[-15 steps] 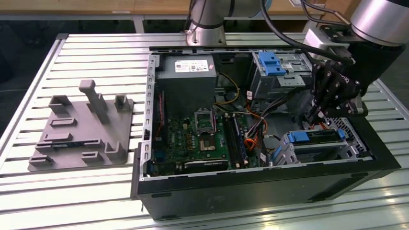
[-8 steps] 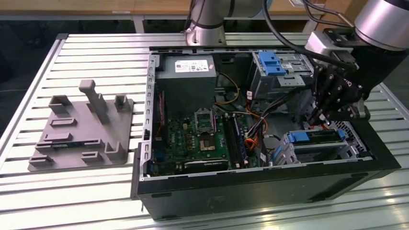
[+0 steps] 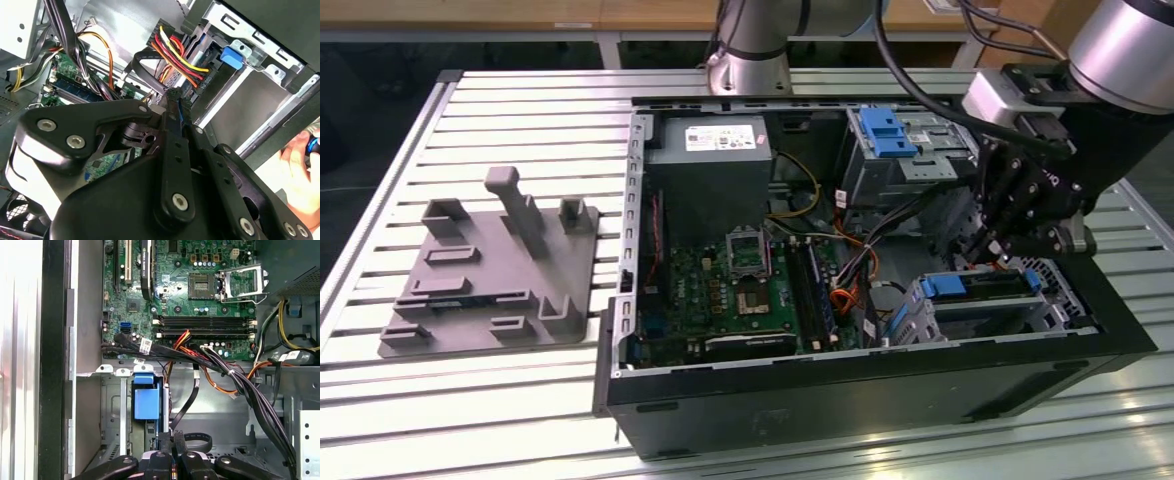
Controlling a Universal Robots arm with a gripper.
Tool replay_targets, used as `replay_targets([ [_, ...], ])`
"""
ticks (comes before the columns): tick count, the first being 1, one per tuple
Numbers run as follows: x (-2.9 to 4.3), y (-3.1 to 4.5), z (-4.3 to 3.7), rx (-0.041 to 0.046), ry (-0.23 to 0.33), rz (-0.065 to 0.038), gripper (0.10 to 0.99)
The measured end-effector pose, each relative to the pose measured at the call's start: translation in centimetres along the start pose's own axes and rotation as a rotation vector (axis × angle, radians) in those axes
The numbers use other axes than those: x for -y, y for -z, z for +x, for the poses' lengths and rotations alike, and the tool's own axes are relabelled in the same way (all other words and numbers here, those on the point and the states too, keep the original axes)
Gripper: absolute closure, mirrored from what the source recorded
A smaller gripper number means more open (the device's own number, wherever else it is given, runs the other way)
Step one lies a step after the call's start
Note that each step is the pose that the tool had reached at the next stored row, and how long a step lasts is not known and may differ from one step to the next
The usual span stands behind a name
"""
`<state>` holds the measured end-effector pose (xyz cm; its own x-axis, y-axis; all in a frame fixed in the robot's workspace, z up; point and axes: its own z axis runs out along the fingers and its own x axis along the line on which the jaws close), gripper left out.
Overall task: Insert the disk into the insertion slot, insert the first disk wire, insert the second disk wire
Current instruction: 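Insert the second disk wire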
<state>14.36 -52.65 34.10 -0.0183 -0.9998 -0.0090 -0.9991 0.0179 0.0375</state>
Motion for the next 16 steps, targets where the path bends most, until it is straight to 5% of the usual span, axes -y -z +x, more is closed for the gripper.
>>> replay_targets([
  [6,0.33,0.01,0.14,0.0023,-0.003,-0.011,0.941],
  [16,0.34,0.01,0.18,-0.0031,-0.003,-0.011,0.941],
])
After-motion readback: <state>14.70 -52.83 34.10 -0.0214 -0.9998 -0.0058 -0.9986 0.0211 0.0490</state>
